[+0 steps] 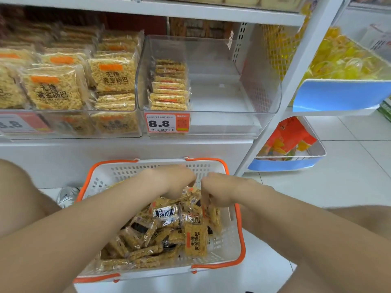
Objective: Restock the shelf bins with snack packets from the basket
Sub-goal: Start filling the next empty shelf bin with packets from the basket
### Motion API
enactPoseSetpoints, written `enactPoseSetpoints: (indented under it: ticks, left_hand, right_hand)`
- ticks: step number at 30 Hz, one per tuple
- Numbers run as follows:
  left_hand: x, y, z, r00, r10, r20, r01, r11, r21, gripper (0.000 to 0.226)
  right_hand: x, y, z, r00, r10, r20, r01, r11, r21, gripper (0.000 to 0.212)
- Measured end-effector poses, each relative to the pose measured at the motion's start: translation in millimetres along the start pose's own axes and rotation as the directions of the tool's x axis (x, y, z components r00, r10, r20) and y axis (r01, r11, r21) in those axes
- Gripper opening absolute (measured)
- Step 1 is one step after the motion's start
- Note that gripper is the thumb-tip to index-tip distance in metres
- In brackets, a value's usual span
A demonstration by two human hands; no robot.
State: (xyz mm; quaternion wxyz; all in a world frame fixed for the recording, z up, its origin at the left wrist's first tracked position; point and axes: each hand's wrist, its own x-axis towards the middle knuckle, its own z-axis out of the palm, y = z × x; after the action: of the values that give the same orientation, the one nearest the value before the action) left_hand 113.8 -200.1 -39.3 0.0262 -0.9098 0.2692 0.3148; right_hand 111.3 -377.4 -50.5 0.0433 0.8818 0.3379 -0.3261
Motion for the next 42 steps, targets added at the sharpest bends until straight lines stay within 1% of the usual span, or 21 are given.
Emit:
enactPoseSetpoints:
  ticks: [3, 5, 7, 11, 13, 15, 18, 20, 22, 24, 27, 28, 29, 30, 31, 32, 33, 34, 38, 40, 42]
  left_hand:
    - [-16, -13, -18, 1.000, 0.010, -0.023, -0.013, 0.992, -0.123, 0.078]
    - [-28, -20, -32, 0.997, 0.042, -0.069, -0.059, 0.966, -0.251, 0.094]
    - [-38, -24, -46, 0.984, 0.074, -0.160, -0.125, 0.932, -0.339, 0.087]
    - [-64, -25, -79, 0.932, 0.046, -0.360, -0.201, 0.891, -0.407, 0.029]
    - [-80, -26, -91, 0.904, -0.027, -0.426, -0.200, 0.855, -0.478, 0.022]
    - [-93, -29, -98, 0.875, -0.130, -0.466, -0.200, 0.780, -0.593, 0.035]
    - [-108, -30, -105, 0.792, -0.328, -0.515, -0.219, 0.635, -0.741, 0.054]
    - [-114, -30, -108, 0.763, -0.375, -0.526, -0.287, 0.533, -0.796, 0.059]
    - [-117, -28, -112, 0.730, -0.442, -0.521, -0.371, 0.384, -0.846, 0.059]
    - [-119, -26, -118, 0.647, -0.566, -0.510, -0.416, 0.299, -0.859, 0.048]
    - [-120, -27, -124, 0.516, -0.691, -0.506, -0.371, 0.352, -0.859, 0.023]
    - [-120, -28, -126, 0.511, -0.710, -0.485, -0.358, 0.337, -0.871, 0.016]
    - [-118, -30, -127, 0.528, -0.717, -0.455, -0.366, 0.291, -0.884, 0.012]
    - [-117, -30, -128, 0.564, -0.711, -0.420, -0.381, 0.227, -0.896, 0.012]
    - [-116, -31, -128, 0.600, -0.697, -0.393, -0.389, 0.176, -0.904, 0.017]
    - [-115, -31, -129, 0.621, -0.678, -0.393, -0.388, 0.169, -0.906, 0.022]
    - [-113, -32, -129, 0.627, -0.661, -0.412, -0.377, 0.204, -0.903, 0.027]
    - [-112, -33, -130, 0.628, -0.646, -0.434, -0.364, 0.249, -0.897, 0.031]
    - [-105, -35, -131, 0.588, -0.642, -0.492, -0.372, 0.325, -0.870, 0.033]
    - [-102, -35, -134, 0.555, -0.642, -0.528, -0.380, 0.368, -0.848, 0.033]
    - [-101, -34, -138, 0.497, -0.608, -0.620, -0.367, 0.500, -0.785, 0.034]
  right_hand:
    - [-23, -1, -37, 0.981, -0.056, -0.186, 0.080, 0.989, 0.125, 0.033]
    - [-39, -4, -57, 0.956, -0.024, -0.293, 0.091, 0.972, 0.217, 0.031]
    - [-51, -7, -75, 0.924, -0.003, -0.383, 0.110, 0.960, 0.258, 0.027]
    - [-67, -12, -112, 0.821, 0.046, -0.568, 0.123, 0.959, 0.255, 0.021]
    - [-74, -15, -126, 0.743, 0.098, -0.663, 0.155, 0.937, 0.312, 0.018]
    - [-80, -18, -137, 0.697, 0.161, -0.699, 0.191, 0.897, 0.398, 0.023]
    - [-84, -26, -156, 0.807, 0.145, -0.572, 0.163, 0.877, 0.453, 0.050]
    - [-81, -32, -167, 0.832, 0.141, -0.537, 0.169, 0.857, 0.487, 0.050]
    - [-77, -36, -177, 0.824, 0.238, -0.514, 0.174, 0.758, 0.629, 0.038]
    - [-73, -39, -185, 0.819, 0.346, -0.457, 0.193, 0.585, 0.788, 0.023]
    - [-73, -46, -195, 0.852, 0.409, -0.328, 0.278, 0.178, 0.944, 0.018]
    - [-74, -47, -197, 0.860, 0.414, -0.298, 0.308, 0.044, 0.950, 0.020]
    - [-75, -48, -198, 0.863, 0.421, -0.280, 0.323, -0.033, 0.946, 0.022]
    - [-76, -48, -197, 0.857, 0.439, -0.271, 0.316, -0.033, 0.948, 0.023]
    - [-77, -47, -195, 0.834, 0.479, -0.276, 0.276, 0.071, 0.958, 0.021]
    - [-79, -45, -193, 0.799, 0.521, -0.299, 0.204, 0.233, 0.951, 0.020]
    - [-81, -45, -192, 0.770, 0.545, -0.332, 0.133, 0.371, 0.919, 0.020]
    - [-82, -44, -190, 0.752, 0.551, -0.360, 0.096, 0.449, 0.888, 0.024]
    - [-83, -36, -191, 0.767, 0.515, -0.383, 0.093, 0.501, 0.860, 0.040]
    - [-80, -30, -194, 0.775, 0.499, -0.387, 0.084, 0.527, 0.846, 0.034]
    - [-78, -18, -201, 0.743, 0.531, -0.407, 0.067, 0.546, 0.835, 0.025]
